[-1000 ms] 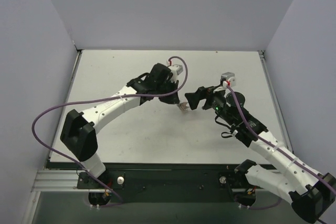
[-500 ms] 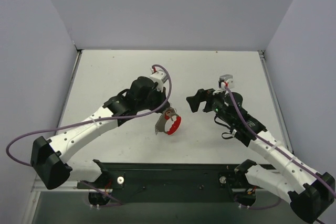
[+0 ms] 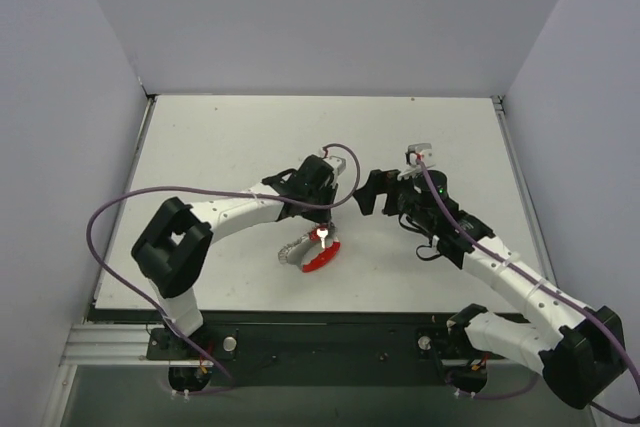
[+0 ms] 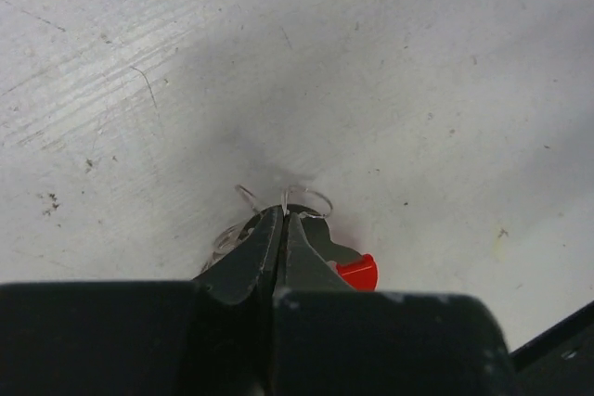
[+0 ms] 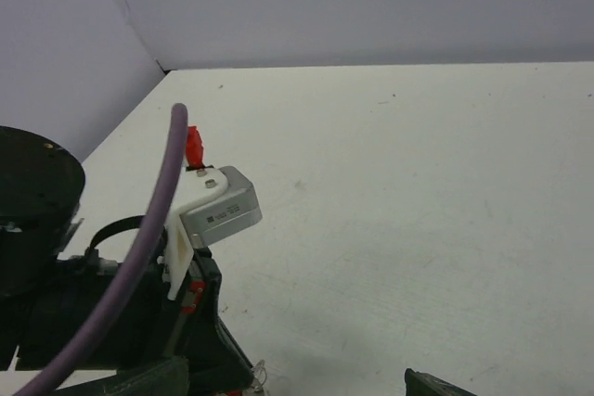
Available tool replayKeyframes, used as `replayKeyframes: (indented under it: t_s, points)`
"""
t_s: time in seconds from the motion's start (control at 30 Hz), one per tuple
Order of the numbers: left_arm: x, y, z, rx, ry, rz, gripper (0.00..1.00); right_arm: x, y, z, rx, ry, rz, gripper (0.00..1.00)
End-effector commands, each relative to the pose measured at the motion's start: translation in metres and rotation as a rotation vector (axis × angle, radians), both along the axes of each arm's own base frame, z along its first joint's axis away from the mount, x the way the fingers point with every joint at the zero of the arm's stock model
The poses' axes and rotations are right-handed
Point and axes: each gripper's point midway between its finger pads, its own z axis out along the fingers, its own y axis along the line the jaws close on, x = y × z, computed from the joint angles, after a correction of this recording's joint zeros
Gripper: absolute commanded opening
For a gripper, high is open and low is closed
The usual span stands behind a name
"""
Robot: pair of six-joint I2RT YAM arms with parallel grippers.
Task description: Put the keys on the keyring
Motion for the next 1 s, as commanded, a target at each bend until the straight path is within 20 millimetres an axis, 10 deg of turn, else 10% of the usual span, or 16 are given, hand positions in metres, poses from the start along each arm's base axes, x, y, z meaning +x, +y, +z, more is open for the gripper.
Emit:
replayKeyframes:
  t_s: [0.0,0.13,0.17,0.27,0.67,0.97]
  points:
    - [0.028,-0.025,0.012,-0.079,-0.053,-0.005,0.06,0.004,-0.005,0.002,0.018,0.008,-0.026,1.0]
    - [0.033,-0.027,0.014,-0.095,-0.074,-0.01,0.48,0.005,-0.011,-0.002,0.019,0.015,-0.046,1.0]
    - [0.032,-0.026,0.015,-0.097,-0.081,-0.009,0.71,0.005,-0.013,-0.002,0.019,0.014,-0.051,1.0]
    - [0.035,-0.02,0.032,-0.122,-0.136,0.021,0.92,0.006,-0.018,0.004,0.03,-0.003,-0.067,1.0]
    - [0.041,0.047,0.117,-0.266,-0.514,0.243,0.93,0.007,-0.045,0.026,0.032,-0.078,-0.174,1.0]
    - [0.028,0.104,0.136,-0.207,-0.717,0.338,0.9,0.022,-0.122,0.012,-0.072,-0.109,-0.55,1.0]
